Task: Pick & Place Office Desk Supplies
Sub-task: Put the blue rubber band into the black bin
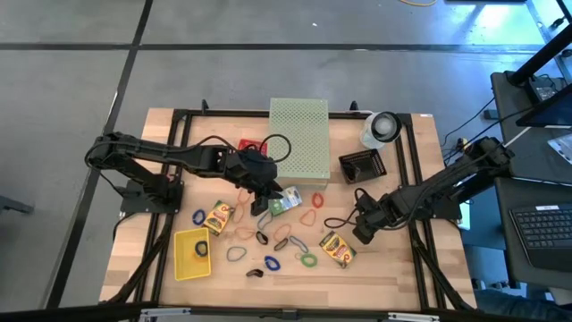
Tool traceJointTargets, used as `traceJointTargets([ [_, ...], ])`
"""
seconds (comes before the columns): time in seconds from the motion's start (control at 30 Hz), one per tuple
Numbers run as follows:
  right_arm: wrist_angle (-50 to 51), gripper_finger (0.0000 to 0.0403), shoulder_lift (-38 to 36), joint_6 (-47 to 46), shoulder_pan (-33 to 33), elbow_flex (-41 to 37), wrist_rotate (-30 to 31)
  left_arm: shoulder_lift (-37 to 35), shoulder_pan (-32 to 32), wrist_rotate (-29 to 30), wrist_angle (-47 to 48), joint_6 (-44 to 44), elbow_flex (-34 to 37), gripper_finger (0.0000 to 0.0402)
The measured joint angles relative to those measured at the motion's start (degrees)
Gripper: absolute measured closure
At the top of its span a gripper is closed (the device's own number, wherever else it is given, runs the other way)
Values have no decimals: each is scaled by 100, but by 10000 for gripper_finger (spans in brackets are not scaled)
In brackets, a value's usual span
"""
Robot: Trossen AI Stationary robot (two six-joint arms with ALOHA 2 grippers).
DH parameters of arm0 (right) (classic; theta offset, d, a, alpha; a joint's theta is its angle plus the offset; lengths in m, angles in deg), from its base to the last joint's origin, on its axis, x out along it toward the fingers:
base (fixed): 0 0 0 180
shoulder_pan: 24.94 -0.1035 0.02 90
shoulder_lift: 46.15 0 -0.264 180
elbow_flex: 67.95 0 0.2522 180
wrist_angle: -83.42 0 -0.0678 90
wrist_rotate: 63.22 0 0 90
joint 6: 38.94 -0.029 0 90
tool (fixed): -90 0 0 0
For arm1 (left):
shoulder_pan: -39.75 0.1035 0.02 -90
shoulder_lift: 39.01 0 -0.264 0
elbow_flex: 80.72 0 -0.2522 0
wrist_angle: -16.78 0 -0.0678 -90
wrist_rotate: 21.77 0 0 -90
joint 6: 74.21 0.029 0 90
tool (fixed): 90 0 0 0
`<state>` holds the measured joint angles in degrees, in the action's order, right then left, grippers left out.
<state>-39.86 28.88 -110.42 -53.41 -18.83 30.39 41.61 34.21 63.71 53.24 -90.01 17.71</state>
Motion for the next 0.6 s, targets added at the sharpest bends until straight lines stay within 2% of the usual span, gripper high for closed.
traceJointTargets([
  [0.47, -619, 309, -34, -96, 40, -633, -60, 0, 0, -80, 0, 17, 0, 304],
  [0.6, -609, 345, -36, -98, 40, -651, -66, 0, 0, -78, -2, 15, 0, 304],
])
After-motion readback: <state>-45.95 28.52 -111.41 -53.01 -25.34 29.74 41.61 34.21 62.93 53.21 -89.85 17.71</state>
